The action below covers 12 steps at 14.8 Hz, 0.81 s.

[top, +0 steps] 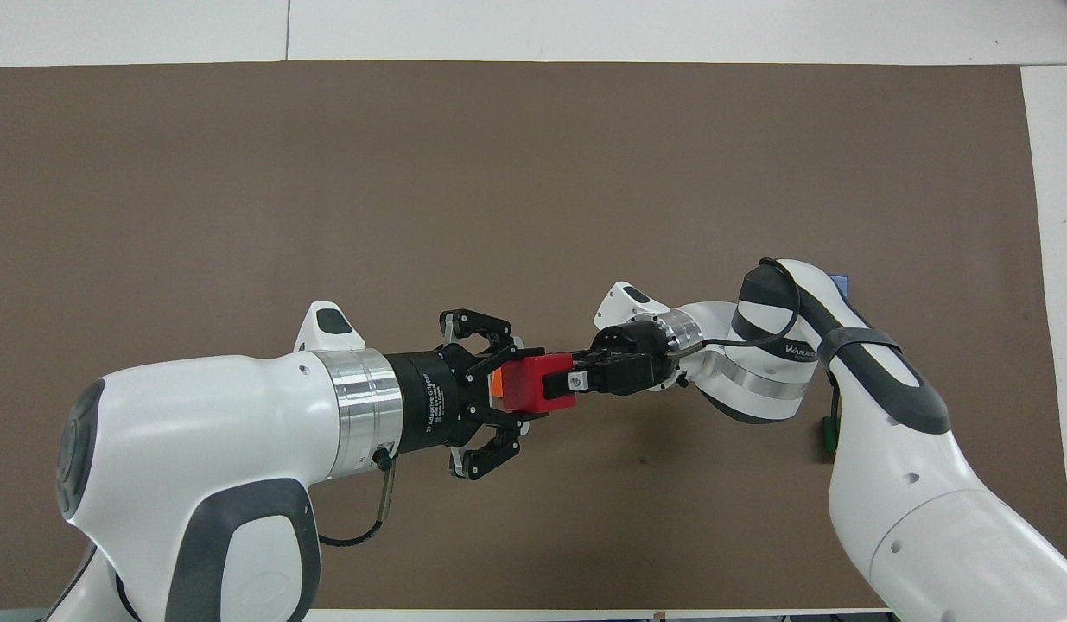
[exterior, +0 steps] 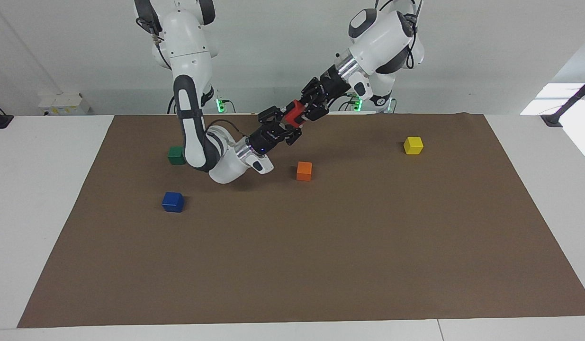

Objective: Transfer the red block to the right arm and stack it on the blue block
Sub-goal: 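Close the right gripper on the red block held by the left gripper, then open the left gripper and withdraw it while the right gripper holds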

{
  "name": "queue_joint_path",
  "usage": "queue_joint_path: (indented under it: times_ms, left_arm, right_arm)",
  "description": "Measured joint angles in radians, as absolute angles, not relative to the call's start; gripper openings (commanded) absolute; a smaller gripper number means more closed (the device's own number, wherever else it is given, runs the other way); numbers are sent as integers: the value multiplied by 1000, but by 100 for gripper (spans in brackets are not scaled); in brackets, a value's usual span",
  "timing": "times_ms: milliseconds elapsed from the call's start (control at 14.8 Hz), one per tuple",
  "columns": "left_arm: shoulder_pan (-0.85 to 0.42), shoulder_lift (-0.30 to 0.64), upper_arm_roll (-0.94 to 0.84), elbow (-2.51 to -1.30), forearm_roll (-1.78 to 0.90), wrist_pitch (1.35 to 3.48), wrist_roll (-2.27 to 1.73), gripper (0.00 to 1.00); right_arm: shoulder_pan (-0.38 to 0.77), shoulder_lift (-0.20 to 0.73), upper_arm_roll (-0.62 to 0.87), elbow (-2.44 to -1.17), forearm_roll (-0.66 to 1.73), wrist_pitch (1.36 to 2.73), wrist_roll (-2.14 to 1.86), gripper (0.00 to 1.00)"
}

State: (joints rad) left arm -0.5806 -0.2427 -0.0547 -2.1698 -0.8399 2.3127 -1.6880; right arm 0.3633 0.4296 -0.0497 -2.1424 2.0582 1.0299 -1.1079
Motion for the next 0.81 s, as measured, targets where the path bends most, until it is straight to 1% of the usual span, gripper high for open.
queue_joint_path:
  times_ms: [68, 136, 475, 610, 814]
  left_arm:
    - [-581, -244, -54, -2171, -840, 2313, -1688, 28]
    - [-581, -246, -54, -2172, -840, 2314, -1687, 99]
    - [-560, -258, -42, -2166, -837, 2308, -1690, 100]
    - [-492, -270, -37, -2137, -781, 2227, -1678, 100]
    - [-345, -273, -28, -2039, -614, 2045, -1558, 100]
  right_arm:
    - [364, 430, -50, -2142, 2058, 1030, -1108, 0]
    - [364, 430, -49, -2141, 2058, 1030, -1108, 0]
    - [364, 429, -52, -2121, 2058, 1052, -1114, 0]
    - [362, 423, -52, -2110, 2058, 1104, -1104, 0]
    - [358, 392, -61, -2080, 2036, 1237, -1045, 0]
